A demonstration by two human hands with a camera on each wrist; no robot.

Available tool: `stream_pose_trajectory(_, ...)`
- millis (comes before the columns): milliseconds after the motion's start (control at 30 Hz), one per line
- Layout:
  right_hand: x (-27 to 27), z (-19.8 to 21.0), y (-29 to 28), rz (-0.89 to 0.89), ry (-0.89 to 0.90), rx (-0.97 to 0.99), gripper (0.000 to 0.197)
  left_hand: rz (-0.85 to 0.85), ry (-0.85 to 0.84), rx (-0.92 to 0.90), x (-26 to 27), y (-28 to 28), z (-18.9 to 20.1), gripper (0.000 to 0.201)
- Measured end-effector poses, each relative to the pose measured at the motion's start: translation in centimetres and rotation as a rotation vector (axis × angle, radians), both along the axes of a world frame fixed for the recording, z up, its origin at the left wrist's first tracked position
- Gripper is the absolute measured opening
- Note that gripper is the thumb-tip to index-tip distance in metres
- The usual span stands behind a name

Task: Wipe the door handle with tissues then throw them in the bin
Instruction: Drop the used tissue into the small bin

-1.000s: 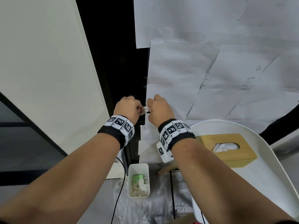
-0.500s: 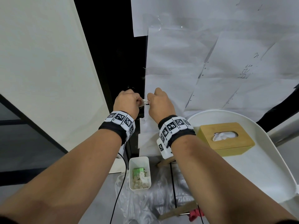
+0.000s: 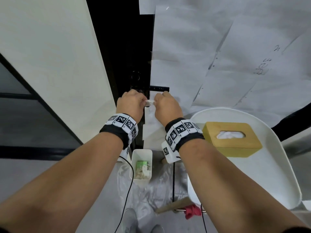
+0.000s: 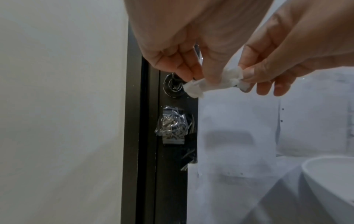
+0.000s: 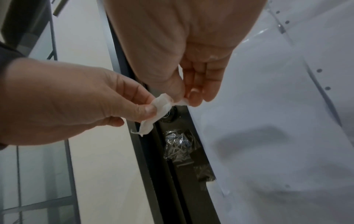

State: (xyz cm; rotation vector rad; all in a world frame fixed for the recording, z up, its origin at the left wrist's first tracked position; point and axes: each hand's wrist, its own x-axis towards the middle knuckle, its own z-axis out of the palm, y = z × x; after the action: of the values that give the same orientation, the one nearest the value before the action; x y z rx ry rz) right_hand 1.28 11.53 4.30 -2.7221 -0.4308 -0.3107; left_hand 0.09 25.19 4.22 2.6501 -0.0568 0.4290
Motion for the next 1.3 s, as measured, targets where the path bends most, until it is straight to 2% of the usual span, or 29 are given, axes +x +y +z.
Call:
stream_pose_trajectory(133,-1.2,-2.1,-0.1,0.006,0.062,0.101,0.008,0.02,0.061,-0.07,-1.5,-0.3,-1.7,0.014)
stream_pose_trajectory(233,-2.3,-4.0,-0.1,0.013,0.117,0.179,0.015,0.02,0.109,-0.076,-2.5,-0.4,-3.7,0.014)
stream_pose_trajectory(367,-3.6,-7.5,0.4,0.016,0.216,0.178,0.021,-0.003,0.186,-0.146,-3.4,-0.2,-7.8,0.01)
stream_pose_trajectory(633,-6.3,-15.9,1.9,-0.033,0.37,0.196,0.03,-0.054,0.276,-0.181,-4.7,1.7,-16.7,0.018)
stream_pose_trajectory(933,-7.6,-24.8,3.1,-0.054,0.425,0.162,0.021,-0.095,0.371,-0.15,-5.4,3.1,-25.3,0.012)
stream_pose_trajectory(1200,-7.2,-29.3,3.6,-0.084,0.554,0.141,0.022,-0.078,0.484,-0.159,-4.7,3.2,-29.9,0.023)
stream_pose_trajectory(1300,-6.8,-30.1,3.7,-0.079,0.622,0.085,0.029,-0.037,0.573,-0.109,-4.4,3.2,-30.9,0.036)
